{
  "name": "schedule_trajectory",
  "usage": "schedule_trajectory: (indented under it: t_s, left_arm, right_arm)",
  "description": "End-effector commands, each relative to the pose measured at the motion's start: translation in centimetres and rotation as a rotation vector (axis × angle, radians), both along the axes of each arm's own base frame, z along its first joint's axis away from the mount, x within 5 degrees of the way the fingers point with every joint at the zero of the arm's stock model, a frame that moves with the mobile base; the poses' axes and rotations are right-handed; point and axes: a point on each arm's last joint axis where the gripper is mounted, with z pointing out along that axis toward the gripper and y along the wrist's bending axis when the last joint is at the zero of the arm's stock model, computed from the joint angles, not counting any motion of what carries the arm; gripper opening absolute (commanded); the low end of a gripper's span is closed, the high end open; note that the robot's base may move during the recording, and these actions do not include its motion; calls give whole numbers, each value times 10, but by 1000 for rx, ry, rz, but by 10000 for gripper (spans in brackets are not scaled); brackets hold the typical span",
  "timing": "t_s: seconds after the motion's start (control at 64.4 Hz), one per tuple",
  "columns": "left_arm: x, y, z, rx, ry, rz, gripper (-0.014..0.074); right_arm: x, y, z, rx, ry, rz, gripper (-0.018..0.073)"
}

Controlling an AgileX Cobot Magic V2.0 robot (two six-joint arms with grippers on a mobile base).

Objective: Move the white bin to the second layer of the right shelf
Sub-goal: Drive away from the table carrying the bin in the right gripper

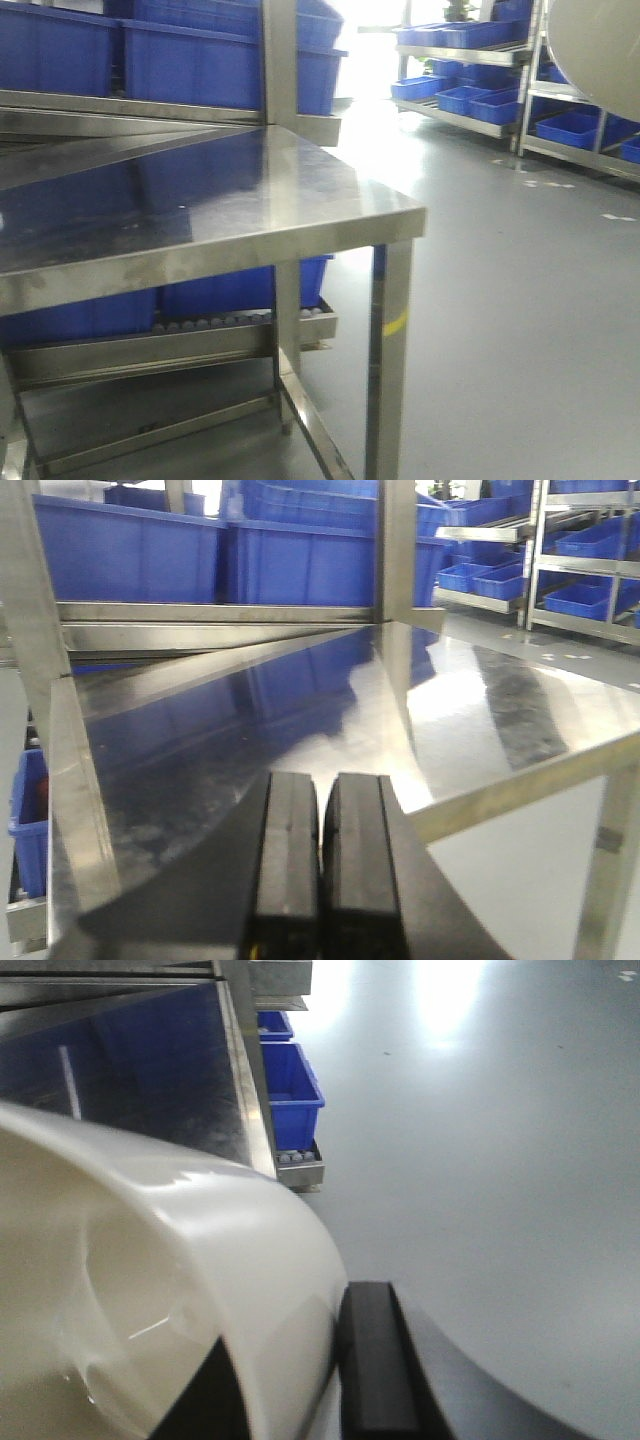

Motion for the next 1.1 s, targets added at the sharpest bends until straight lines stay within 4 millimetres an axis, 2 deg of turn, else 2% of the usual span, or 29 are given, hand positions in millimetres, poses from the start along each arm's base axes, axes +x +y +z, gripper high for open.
schedule_trajectory:
  t_s: [0.0, 1.087]
  left_arm:
    - [0, 0, -4, -17, -60, 3, 85]
    - [0, 0, -4, -17, -60, 3, 85]
  right_arm:
    - [1, 0, 19, 28, -127, -2, 49]
    - [1, 0, 19, 28, -126, -2, 49]
